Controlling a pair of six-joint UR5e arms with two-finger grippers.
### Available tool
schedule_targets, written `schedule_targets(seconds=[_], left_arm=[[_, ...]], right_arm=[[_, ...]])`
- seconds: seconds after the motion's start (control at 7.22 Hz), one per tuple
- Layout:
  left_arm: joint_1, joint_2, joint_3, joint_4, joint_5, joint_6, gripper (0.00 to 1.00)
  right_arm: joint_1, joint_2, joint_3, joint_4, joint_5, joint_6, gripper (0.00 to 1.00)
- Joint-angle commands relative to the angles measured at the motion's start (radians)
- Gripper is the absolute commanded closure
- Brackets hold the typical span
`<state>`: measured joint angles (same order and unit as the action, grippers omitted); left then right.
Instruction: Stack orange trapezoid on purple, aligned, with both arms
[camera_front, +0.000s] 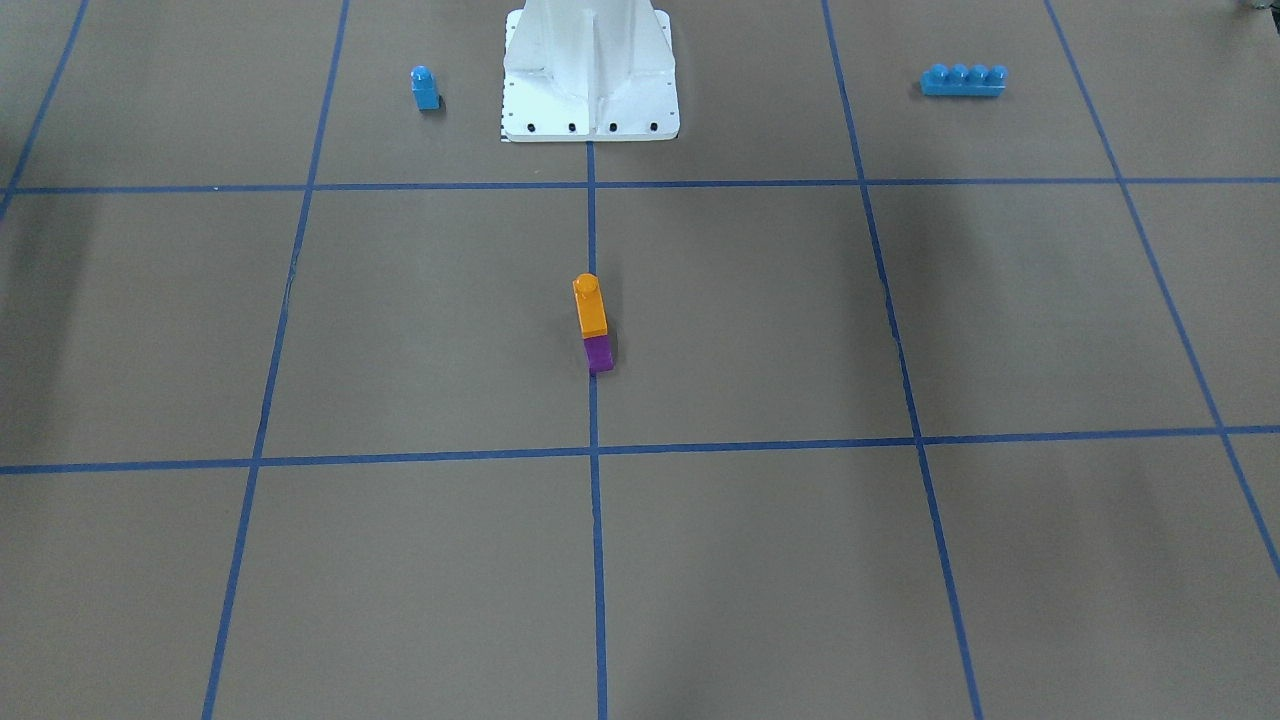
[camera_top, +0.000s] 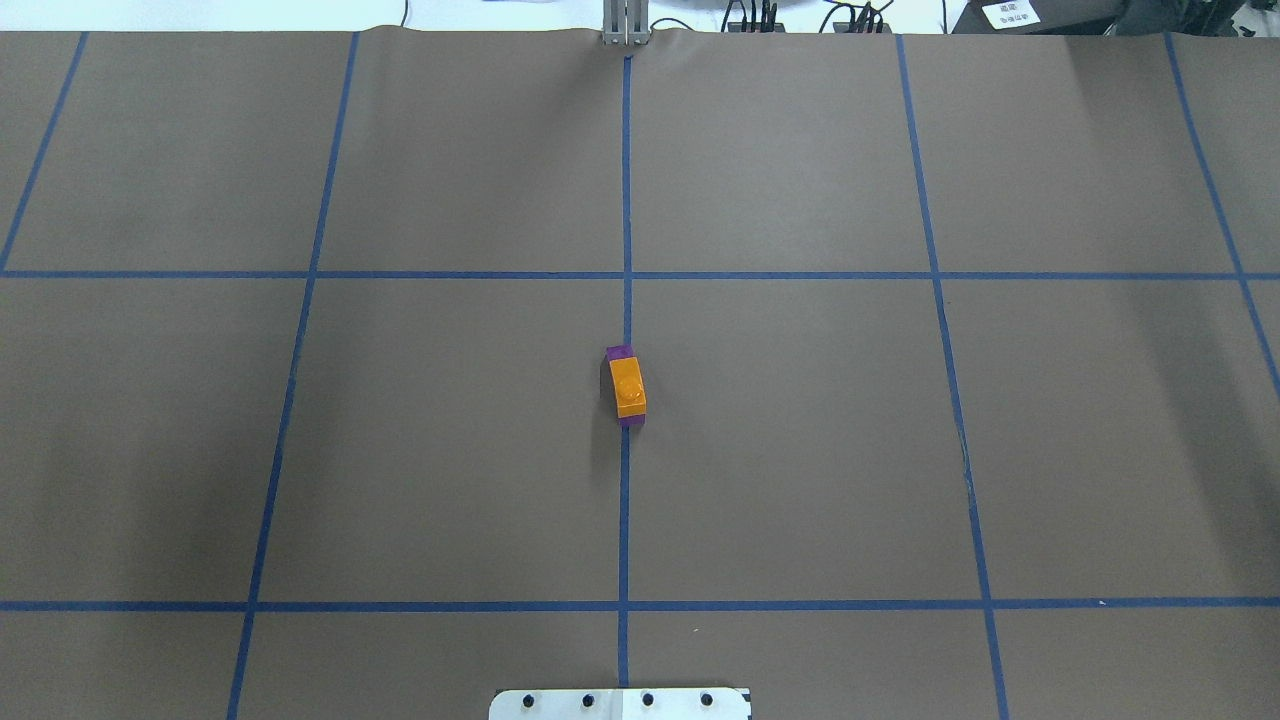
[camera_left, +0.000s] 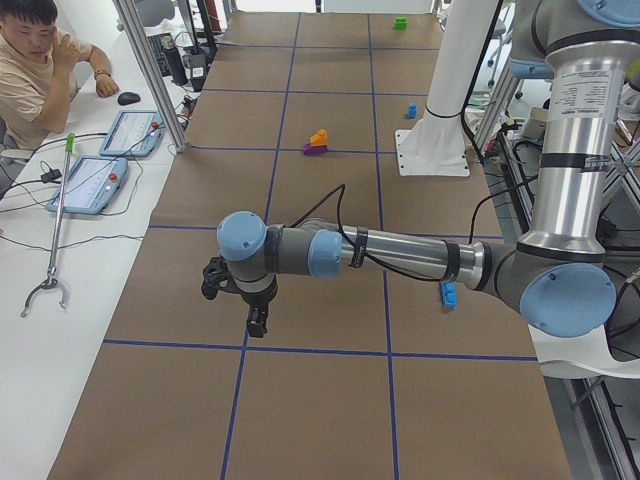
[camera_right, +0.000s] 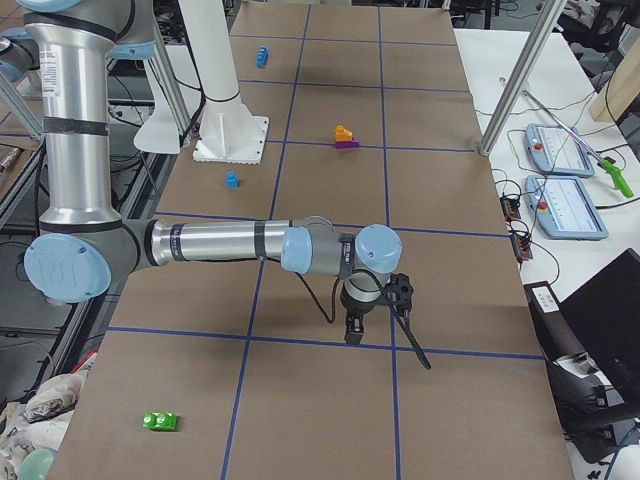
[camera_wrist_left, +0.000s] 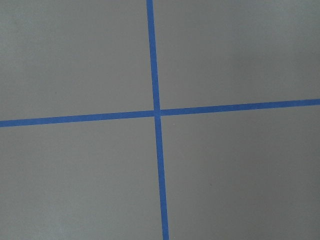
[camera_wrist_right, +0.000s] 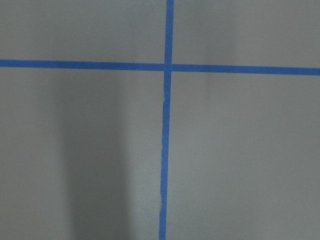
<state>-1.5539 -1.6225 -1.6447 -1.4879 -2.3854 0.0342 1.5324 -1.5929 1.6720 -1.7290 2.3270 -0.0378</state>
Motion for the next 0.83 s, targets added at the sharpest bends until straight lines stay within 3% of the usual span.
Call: schedule_targets(seconds=[0.0,0.69], left_arm=[[0.0,0.004,0.011,0.0,-0.005,0.004,0.0],[0.0,0.015,0.036,0.003,-0.001,-0.003,0.0]], right_arm=[[0.0,0.004,0.002,0.0,-0.001,-0.002,0.0],[-0.002,0.005,0.003,0.0,0.0,0.001,0.0]])
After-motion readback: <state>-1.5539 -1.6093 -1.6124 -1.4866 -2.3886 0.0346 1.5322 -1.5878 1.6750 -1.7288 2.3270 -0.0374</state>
